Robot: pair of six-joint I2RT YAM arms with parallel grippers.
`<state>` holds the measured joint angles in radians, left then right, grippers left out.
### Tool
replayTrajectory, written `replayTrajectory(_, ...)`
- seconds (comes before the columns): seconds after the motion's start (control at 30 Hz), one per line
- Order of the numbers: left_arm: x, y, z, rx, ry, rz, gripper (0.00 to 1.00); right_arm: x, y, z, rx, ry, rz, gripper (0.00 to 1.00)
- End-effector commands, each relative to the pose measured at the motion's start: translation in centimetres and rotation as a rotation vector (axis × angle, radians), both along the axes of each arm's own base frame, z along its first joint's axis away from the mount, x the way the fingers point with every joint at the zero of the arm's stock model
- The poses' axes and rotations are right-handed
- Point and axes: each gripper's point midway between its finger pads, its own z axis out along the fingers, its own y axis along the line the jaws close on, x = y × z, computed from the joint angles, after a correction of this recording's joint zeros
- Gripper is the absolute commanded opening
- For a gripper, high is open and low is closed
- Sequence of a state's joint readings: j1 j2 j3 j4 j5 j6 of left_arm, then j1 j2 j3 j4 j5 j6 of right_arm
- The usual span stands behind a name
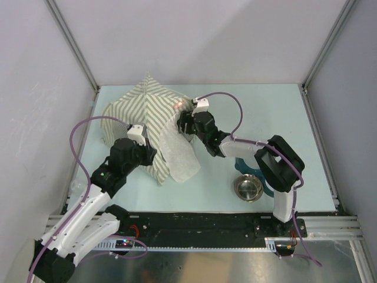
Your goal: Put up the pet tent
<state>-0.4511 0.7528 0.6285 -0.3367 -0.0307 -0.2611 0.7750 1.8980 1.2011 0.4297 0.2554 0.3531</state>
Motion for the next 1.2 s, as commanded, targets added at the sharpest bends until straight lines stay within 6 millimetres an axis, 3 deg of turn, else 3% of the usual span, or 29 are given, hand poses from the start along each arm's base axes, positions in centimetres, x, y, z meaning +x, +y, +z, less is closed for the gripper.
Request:
replayTrajectory(0.0,0.3,0.8,-0.4,0.026,0.006,0.027,0.21,3.0,0.5,3.2,0.066,-0.117,-0.061,0.67)
replayTrajectory(0.03,0.3,0.8,-0.5,0.027,0.006,0.027,0.21,3.3,0.8,3.2,0.072,-0.12,-0.052,0.61)
replayTrajectory(0.2,0.5,0.9,-0.5,0.037,0.004,0.026,0.2,2.8,1.0,4.7,0.074,-0.104,-0.013,0.13)
replayTrajectory(0.27,0.6,0.9,-0.5,0.044,0.003,0.028,0.2,1.7,0.6,5.8,0.069,-0.055,0.016,0.03)
replayTrajectory(0.3,0.7,1.0,-0.5,0.048,0.002,0.031,0.19,1.1,0.1,5.6,0.049,-0.002,0.032,0.02)
replayTrajectory(0.53,1.2,2.2,-0.1,0.074,-0.025,0.085,0.17,-3.6,-2.5,9.5,0.051,0.216,0.146,0.0)
replayTrajectory(0.87,1.5,4.5,0.5,0.126,-0.072,0.197,0.22,-7.2,-3.2,11.5,0.123,0.544,0.33,0.0)
replayTrajectory(1.0,1.5,5.1,0.6,0.132,-0.083,0.224,0.23,-8.2,-2.5,12.9,0.182,0.628,0.414,0.0)
replayTrajectory(1.17,1.6,5.9,0.7,0.157,-0.092,0.261,0.25,-10.3,0.0,17.0,0.435,0.749,0.614,0.0)
